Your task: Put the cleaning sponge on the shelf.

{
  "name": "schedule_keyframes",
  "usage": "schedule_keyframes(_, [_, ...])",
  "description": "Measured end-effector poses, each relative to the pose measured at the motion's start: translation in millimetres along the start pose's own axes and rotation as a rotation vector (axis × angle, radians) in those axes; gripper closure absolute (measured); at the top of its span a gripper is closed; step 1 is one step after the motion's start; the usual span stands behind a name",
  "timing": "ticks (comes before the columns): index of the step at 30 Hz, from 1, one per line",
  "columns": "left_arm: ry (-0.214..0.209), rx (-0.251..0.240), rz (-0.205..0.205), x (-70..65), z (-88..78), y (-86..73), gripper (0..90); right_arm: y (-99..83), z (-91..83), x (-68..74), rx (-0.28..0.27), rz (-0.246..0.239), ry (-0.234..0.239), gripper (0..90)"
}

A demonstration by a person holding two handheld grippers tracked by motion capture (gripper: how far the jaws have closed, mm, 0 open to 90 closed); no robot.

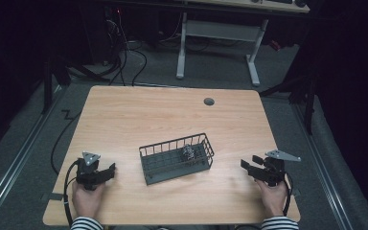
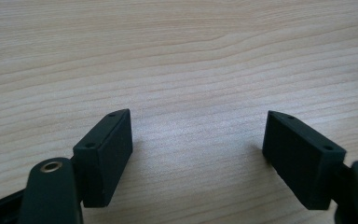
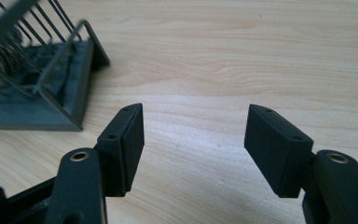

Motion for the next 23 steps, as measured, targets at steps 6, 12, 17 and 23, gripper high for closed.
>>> schedule_keyframes(6, [0.000, 0.000, 0.000, 0.0, 0.0, 0.0, 24.5, -11.9, 13.5, 1.2, 0.036, -0.024, -0.044, 37.4])
schedule_keyframes(12, [0.000, 0.001, 0.000, 0.0, 0.0, 0.0, 24.6, -20.5, 26.6, 3.7, 0.087, -0.080, -0.101, 36.2])
schedule_keyframes(17, [0.001, 0.000, 0.001, -0.1, 0.0, -0.1, 24.7, -25.9, 31.0, 7.9, 0.092, -0.132, -0.154, 35.5])
schedule_keyframes(23, [0.000, 0.000, 0.001, -0.1, 0.0, 0.0, 24.7, -25.9, 31.0, 7.8, 0.093, -0.130, -0.154, 35.4])
Point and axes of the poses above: each handheld gripper's, and its own axes: z roughly forward along the jaws, y roughly out of its top, x roughly to its left, the point moved 2 cm from there along z, roughly forward along the jaws, and after that the axes turned 2 degrees about -x, right-handed, at the moved point
